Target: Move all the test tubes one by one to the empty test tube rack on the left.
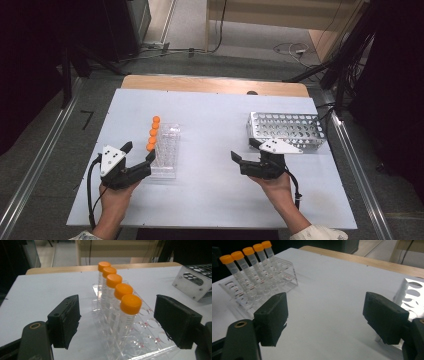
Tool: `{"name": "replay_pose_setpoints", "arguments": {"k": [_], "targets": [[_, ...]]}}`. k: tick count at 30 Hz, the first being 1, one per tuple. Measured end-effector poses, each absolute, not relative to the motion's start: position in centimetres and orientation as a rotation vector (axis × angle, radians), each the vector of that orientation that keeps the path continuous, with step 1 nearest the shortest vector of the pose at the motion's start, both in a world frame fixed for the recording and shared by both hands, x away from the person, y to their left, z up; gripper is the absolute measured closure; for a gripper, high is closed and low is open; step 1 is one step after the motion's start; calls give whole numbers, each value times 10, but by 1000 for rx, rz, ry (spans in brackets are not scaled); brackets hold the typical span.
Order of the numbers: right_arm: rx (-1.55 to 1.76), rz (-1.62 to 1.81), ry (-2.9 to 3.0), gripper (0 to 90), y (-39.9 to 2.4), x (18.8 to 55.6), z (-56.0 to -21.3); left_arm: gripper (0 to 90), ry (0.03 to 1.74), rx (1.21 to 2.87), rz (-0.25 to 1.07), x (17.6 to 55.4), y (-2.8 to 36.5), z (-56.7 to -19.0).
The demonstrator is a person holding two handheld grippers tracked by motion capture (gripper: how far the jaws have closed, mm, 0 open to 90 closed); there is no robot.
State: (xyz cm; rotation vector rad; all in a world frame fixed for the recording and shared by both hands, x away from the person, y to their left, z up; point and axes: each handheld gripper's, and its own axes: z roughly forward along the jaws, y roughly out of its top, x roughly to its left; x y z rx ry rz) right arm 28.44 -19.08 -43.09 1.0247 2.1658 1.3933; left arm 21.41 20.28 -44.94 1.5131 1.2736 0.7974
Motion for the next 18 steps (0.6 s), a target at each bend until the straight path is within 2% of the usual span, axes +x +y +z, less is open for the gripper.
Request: {"name": "replay_pose_setpoints", "arguments": {"k": [18], "targets": [[1129,1345,2056,176,-245,281,-429,141,1360,1505,812,215,225,-458]]}}
